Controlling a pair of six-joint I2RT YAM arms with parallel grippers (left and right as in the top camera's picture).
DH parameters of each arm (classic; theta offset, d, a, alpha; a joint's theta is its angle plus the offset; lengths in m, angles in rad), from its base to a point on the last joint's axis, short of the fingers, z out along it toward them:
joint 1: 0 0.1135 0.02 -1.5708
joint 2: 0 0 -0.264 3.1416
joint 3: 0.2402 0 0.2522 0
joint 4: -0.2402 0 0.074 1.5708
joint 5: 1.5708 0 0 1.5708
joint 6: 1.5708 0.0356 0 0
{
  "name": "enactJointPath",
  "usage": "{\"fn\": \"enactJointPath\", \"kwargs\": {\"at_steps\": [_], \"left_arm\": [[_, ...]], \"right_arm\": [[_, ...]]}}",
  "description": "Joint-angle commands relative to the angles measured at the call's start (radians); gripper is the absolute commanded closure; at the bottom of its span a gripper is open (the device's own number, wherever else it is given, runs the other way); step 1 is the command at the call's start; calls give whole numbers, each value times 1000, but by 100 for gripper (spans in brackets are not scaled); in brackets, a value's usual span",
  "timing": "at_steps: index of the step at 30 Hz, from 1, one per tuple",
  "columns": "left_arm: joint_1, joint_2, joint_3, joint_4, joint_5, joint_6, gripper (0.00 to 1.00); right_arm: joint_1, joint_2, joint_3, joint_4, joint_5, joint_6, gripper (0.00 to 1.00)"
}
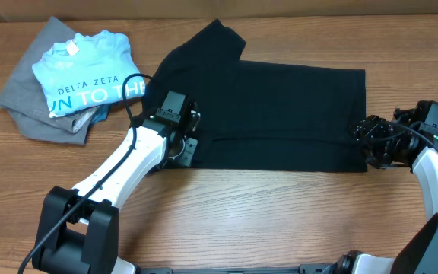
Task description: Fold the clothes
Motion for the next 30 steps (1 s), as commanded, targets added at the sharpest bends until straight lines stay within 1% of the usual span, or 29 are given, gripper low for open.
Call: {"fn": "enactJointPath", "kwargs": {"at_steps": [1, 4, 7, 9, 11, 13, 14, 15, 18, 20, 23, 24, 25, 26, 28, 30], "left_arm": [[1, 3, 14, 20, -48, -21, 96], [1, 3, 74, 18, -69, -52, 96], [8, 3, 147, 37, -147, -75, 96], [21, 3, 164, 78, -186, -74, 91], [35, 3, 165, 117, -187, -81, 88], [51, 10, 165, 148, -187, -115, 82], [57, 13, 165, 163, -187, -127, 77], [62, 19, 165, 173, -187, -135, 66], [76, 26, 165, 179, -182, -143, 64], [82, 25, 166, 158, -158, -153, 57], [83, 24, 167, 86, -83, -151, 43], [83, 24, 165, 66, -74, -147, 40], [83, 25, 161, 55, -74, -133, 38], [83, 27, 145, 53, -78, -105, 33], [89, 40, 126, 69, -85, -80, 31], [92, 72, 111, 82, -108, -84, 29]], "right_arm": [[-1, -11, 25, 2, 0, -11, 33], [-1, -11, 25, -4, 0, -11, 33], [-1, -11, 25, -3, 0, -11, 33], [-1, -11, 25, -4, 1, -12, 33], [-1, -11, 25, -3, 3, -14, 33], [-1, -11, 25, -4, 3, -14, 33], [-1, -11, 25, -5, 3, -14, 33], [-1, -11, 25, -5, 3, -14, 33], [-1, -11, 25, -6, 3, -14, 33], [-1, -11, 25, -12, 3, -14, 33], [-1, -11, 25, -16, 3, -19, 33], [-1, -11, 25, -16, 3, -19, 33], [-1, -11, 25, -16, 3, -18, 33], [-1, -11, 25, -14, 3, -18, 33], [-1, -11, 25, -14, 3, -18, 33], [-1, -11, 25, -15, 3, -18, 33]]}}
